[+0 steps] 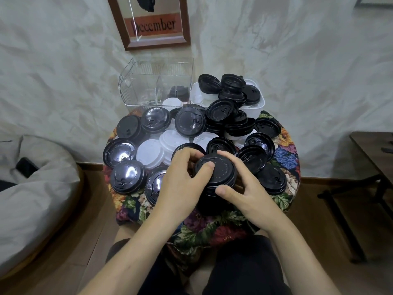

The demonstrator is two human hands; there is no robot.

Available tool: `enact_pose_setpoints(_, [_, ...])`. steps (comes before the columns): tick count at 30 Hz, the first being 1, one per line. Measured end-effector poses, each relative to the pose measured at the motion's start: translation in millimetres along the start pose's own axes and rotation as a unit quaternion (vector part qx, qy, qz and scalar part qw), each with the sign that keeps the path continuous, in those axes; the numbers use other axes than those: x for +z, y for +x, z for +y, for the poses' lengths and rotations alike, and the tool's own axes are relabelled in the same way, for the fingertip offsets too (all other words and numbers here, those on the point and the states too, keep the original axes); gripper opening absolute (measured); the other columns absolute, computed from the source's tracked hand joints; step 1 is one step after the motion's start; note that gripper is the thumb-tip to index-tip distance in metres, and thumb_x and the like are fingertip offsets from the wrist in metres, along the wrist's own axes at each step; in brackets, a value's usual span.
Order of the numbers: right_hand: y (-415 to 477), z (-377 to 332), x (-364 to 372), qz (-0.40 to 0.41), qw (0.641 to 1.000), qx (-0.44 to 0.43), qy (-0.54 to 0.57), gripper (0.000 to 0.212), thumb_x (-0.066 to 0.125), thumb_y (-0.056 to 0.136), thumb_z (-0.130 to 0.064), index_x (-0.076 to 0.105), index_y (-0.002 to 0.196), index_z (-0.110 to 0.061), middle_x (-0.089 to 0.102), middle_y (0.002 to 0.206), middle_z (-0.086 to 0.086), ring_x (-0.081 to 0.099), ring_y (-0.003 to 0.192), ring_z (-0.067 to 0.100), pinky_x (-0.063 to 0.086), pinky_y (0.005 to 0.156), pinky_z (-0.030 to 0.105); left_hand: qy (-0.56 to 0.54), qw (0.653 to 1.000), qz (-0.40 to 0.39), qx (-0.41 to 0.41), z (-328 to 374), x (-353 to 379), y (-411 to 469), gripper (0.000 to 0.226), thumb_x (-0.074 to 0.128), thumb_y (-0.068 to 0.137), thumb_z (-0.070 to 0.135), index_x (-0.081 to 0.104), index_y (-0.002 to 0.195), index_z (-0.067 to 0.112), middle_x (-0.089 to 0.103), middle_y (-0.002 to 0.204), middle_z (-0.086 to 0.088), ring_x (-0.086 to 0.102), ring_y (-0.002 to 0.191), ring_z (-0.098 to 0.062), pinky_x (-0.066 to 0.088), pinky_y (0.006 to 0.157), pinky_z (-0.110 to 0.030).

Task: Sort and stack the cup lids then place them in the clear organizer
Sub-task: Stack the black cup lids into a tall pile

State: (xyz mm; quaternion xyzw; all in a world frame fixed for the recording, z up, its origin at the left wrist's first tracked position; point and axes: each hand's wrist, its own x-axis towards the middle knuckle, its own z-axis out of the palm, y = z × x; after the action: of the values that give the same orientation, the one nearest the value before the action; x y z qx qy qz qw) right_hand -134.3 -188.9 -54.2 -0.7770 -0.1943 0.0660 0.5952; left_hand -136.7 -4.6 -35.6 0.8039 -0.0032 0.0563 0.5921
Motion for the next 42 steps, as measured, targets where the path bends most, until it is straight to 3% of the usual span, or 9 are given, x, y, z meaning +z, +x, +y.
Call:
enact_pose_setpoints(3, [-1, -1, 1, 0.0, 1.0, 0.002, 0.005, 0.069, 0.074, 0.089, -0.053, 0.042, 0.15, -0.047, 0.057, 0.142, -0.025, 0.055, 0.132, -0.001, 0.044, 0.103, 0.015, -0.039, 0.999, -0.038, 0.006, 0, 2, -1, 0.029, 0.059, 0.09, 0.046, 0.065, 0.118, 0.041, 0.07, 0.115, 0.016, 0.066, 0.11, -0.003, 0.054, 0.098, -0.037])
enact_pose_setpoints(6, [-2, 0, 0, 0.0, 1.0, -0.003, 0.005, 0.064, 0.07, 0.093, -0.037, 0.042, 0.151, -0.039, 0.056, 0.142, -0.028, 0.053, 0.133, -0.003, 0.041, 0.103, 0.011, -0.058, 0.994, -0.085, 0.024, 0, 1, -3, 0.04, 0.058, 0.093, 0.041, 0.063, 0.133, 0.037, 0.071, 0.12, 0.021, 0.065, 0.115, 0.0, 0.051, 0.098, -0.023])
enact_pose_setpoints(10, [-2, 2, 0, -0.004, 1.0, -0.001, 0.008, 0.065, 0.07, 0.095, -0.041, 0.04, 0.152, -0.037, 0.056, 0.144, -0.025, 0.053, 0.135, -0.001, 0.041, 0.104, 0.012, -0.061, 0.992, -0.106, 0.038, -6, -1, -4, 0.048, 0.058, 0.092, 0.049, 0.059, 0.139, 0.037, 0.069, 0.126, 0.02, 0.063, 0.121, -0.002, 0.049, 0.097, -0.018])
enact_pose_setpoints(15, [0, 3, 1, 0.003, 1.0, -0.011, 0.009, 0.077, 0.06, 0.089, -0.075, 0.041, 0.153, -0.036, 0.056, 0.145, -0.022, 0.051, 0.138, 0.003, 0.04, 0.109, 0.016, -0.063, 0.991, -0.106, 0.052, -8, 1, -6, 0.045, 0.055, 0.094, 0.047, 0.059, 0.137, 0.035, 0.07, 0.125, 0.019, 0.064, 0.12, -0.004, 0.048, 0.097, -0.018])
enact_pose_setpoints(18, [-1, 5, 2, -0.003, 1.0, -0.01, 0.02, 0.076, 0.06, 0.09, -0.072, 0.041, 0.153, -0.035, 0.057, 0.145, -0.02, 0.052, 0.138, 0.004, 0.04, 0.108, 0.016, -0.062, 0.99, -0.117, 0.057, -9, 1, -7, 0.04, 0.053, 0.101, 0.039, 0.056, 0.14, 0.03, 0.068, 0.127, 0.019, 0.062, 0.123, -0.004, 0.046, 0.099, -0.015])
enact_pose_setpoints(31, [0, 6, -5, -0.029, 0.999, -0.016, 0.024, 0.08, 0.052, 0.09, -0.077, 0.039, 0.156, -0.033, 0.051, 0.152, -0.02, 0.046, 0.143, 0.004, 0.038, 0.113, 0.018, -0.015, 0.979, -0.194, 0.069, -14, -14, -4, 0.065, 0.064, 0.09, 0.057, 0.042, 0.148, 0.04, 0.06, 0.138, 0.023, 0.056, 0.132, -0.003, 0.043, 0.106, -0.019])
enact_pose_setpoints(35, [-1, 5, -2, -0.012, 0.999, -0.017, 0.032, 0.069, 0.05, 0.097, -0.069, 0.041, 0.155, -0.034, 0.05, 0.152, -0.024, 0.045, 0.143, 0.0, 0.038, 0.11, 0.014, -0.013, 0.979, -0.185, 0.078, -14, -13, -5, 0.064, 0.065, 0.09, 0.056, 0.044, 0.148, 0.041, 0.061, 0.138, 0.022, 0.056, 0.131, -0.004, 0.044, 0.105, -0.017])
enact_pose_setpoints(39, [-3, 4, -4, -0.004, 0.999, -0.02, 0.031, 0.056, 0.051, 0.102, -0.041, 0.04, 0.156, -0.034, 0.047, 0.151, -0.034, 0.04, 0.143, -0.008, 0.034, 0.108, 0.008, -0.006, 0.981, -0.175, 0.081, -14, -11, -6, 0.066, 0.067, 0.088, 0.056, 0.043, 0.148, 0.044, 0.06, 0.138, 0.025, 0.057, 0.13, -0.002, 0.043, 0.104, -0.016])
enact_pose_setpoints(42, [-2, 3, -5, -0.003, 0.999, -0.018, 0.038, 0.05, 0.053, 0.103, -0.035, 0.046, 0.152, -0.034, 0.052, 0.15, -0.025, 0.047, 0.142, 0.0, 0.041, 0.113, 0.021, 0.006, 0.981, -0.171, 0.088, -16, -10, -6, 0.067, 0.068, 0.086, 0.057, 0.043, 0.148, 0.044, 0.06, 0.138, 0.025, 0.056, 0.131, -0.002, 0.043, 0.106, -0.024])
